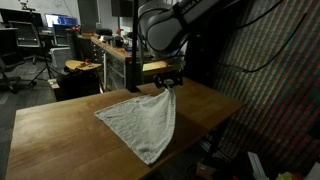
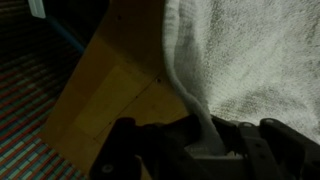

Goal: Fold the cloth

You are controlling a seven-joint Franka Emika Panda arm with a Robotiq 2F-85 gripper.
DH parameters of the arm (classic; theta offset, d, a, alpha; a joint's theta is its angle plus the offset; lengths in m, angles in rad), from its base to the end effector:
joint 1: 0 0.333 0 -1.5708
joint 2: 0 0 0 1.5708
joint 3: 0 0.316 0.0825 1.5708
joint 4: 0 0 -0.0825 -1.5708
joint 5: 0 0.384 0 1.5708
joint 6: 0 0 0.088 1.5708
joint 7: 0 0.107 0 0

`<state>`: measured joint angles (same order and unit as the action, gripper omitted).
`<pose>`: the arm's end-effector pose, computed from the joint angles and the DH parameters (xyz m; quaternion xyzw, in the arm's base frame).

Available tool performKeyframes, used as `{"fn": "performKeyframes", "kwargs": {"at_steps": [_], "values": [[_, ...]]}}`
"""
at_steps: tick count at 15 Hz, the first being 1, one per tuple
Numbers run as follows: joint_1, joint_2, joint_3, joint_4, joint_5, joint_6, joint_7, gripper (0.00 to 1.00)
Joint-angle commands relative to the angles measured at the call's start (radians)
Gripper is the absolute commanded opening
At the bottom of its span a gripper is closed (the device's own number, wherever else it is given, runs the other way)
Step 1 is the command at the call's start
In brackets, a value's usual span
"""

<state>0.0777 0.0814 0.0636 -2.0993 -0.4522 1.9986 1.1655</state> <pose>0.5390 0.0495 0.3727 0.9010 -0.3788 0.0467 0.2062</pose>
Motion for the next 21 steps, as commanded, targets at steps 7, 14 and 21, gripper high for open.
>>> {"fn": "performKeyframes", "kwargs": {"at_steps": [7,14,21], "values": [[0.078,0.201,-0.002,0.218,-0.055,-0.173,0.009,0.00],[0.159,0.349,-0.008,0.395,-0.053,-0.239,0.000,0.00],[0.211,0.488,-0.011,0.590,-0.007,-0.253,-0.013,0.00]]}}
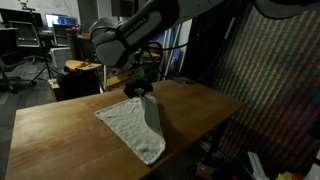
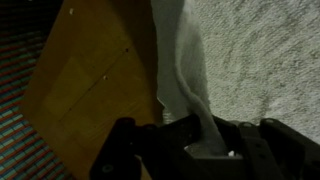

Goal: Fold the cloth

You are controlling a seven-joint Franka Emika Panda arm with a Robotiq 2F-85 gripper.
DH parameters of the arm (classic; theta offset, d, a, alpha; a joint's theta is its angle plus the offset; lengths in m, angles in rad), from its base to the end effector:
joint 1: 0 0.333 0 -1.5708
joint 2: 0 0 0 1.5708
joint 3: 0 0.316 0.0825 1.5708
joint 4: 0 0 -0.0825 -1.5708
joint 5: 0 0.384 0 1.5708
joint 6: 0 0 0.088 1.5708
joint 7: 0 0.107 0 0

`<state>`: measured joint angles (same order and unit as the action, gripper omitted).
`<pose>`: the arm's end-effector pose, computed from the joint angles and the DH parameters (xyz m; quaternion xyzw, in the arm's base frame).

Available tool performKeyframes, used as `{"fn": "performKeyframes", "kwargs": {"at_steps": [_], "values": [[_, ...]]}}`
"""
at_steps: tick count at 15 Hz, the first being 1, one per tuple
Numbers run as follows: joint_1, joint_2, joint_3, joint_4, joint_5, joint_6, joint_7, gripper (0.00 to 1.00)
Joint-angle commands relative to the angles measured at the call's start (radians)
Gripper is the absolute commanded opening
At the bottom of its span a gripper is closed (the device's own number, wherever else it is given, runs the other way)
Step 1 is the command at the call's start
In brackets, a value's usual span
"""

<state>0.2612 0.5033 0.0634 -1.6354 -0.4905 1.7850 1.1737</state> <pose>0.6241 0.1627 0.3100 0.9112 -0.3117 0.0183 0.2687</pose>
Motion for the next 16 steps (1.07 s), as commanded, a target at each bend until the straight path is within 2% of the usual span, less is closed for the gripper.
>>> {"fn": "performKeyframes", "kwargs": {"at_steps": [1,16], "values": [[0.033,0.081,-0.010,0.153,0.041,-0.038,-0.028,0.00],[0.171,0.362,-0.043,0.587,0.068,-0.136,-0.036,0.00]]}}
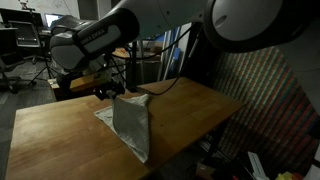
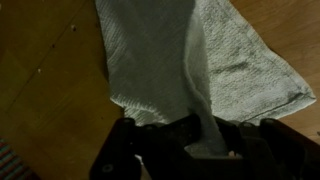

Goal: Fold the cloth

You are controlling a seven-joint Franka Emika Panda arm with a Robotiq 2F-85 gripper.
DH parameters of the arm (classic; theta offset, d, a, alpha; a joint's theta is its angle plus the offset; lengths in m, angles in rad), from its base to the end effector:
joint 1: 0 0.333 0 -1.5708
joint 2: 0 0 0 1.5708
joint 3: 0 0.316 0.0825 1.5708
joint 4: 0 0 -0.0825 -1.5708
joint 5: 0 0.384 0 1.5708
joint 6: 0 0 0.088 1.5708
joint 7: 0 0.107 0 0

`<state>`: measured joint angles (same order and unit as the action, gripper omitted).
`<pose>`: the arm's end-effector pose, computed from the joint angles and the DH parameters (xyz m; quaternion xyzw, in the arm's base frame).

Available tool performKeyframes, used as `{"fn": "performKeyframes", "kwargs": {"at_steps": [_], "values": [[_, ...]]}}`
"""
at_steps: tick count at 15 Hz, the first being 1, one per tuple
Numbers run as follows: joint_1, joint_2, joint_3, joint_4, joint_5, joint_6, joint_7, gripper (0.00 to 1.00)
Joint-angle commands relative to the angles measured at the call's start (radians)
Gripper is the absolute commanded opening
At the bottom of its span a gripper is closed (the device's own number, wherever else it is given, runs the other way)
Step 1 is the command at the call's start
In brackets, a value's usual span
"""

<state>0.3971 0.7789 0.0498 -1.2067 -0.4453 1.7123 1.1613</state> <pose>0.6746 0.2683 0.3013 0.9286 -0.2869 0.0479 0.2306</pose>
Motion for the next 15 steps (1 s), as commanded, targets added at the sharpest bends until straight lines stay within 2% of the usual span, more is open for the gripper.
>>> {"fn": "performKeyframes", "kwargs": {"at_steps": [1,2,3,5,8,9,11,14,15], "values": [[0.041,0.109,-0.034,0.194,0.023,-0.073,-0.025,0.00],[0.044,0.127,-0.038,0.223,0.028,-0.081,-0.028,0.00],[0.043,0.141,-0.040,0.250,0.036,-0.080,-0.031,0.25],[0.047,0.169,-0.050,0.298,0.039,-0.081,-0.031,0.29],[0.044,0.195,-0.063,0.351,0.058,-0.082,-0.036,0.52],[0.028,0.193,-0.040,0.353,0.041,-0.079,-0.030,0.60],[0.023,0.180,-0.037,0.350,0.046,-0.073,-0.030,0.74],[0.021,0.106,-0.023,0.288,0.048,-0.065,-0.049,0.95],[0.024,0.081,-0.015,0.263,0.047,-0.071,-0.069,1.00]]}}
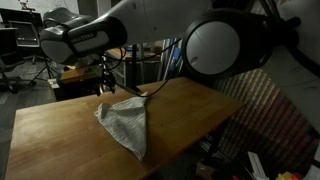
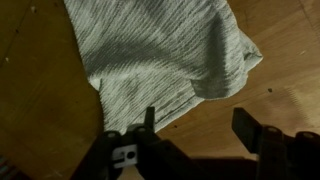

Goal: Fold the cloth

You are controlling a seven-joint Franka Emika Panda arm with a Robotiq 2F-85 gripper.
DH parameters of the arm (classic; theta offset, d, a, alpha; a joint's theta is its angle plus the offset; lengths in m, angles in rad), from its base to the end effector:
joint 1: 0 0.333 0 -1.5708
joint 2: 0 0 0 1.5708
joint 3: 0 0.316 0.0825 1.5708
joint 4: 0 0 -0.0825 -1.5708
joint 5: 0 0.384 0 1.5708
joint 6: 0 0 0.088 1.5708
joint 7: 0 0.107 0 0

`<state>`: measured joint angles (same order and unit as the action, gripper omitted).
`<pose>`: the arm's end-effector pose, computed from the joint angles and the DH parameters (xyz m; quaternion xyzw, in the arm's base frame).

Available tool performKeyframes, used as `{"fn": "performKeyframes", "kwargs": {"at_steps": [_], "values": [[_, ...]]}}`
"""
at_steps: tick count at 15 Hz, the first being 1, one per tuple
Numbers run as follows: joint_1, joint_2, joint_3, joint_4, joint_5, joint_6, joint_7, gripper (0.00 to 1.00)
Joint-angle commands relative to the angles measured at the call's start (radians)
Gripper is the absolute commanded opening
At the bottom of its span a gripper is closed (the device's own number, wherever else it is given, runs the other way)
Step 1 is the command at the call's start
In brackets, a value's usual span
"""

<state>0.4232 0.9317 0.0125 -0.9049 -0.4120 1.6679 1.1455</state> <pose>0.7124 0.2842 0.3213 0.9277 -0.3066 0.0812 0.1968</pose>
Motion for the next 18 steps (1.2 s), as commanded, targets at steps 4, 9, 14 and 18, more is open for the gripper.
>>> {"fn": "performKeyframes", "kwargs": {"at_steps": [4,9,14,18], "values": [[-0.012,-0.231,0.108,-0.219,0.060,0.007,-0.151,1.00],[-0.056,-0.402,0.205,-0.454,0.174,-0.014,-0.266,1.00],[-0.110,-0.564,0.161,-0.701,0.224,-0.012,-0.396,1.00],[-0.176,-0.675,0.130,-0.907,0.278,0.027,-0.478,1.00]]}}
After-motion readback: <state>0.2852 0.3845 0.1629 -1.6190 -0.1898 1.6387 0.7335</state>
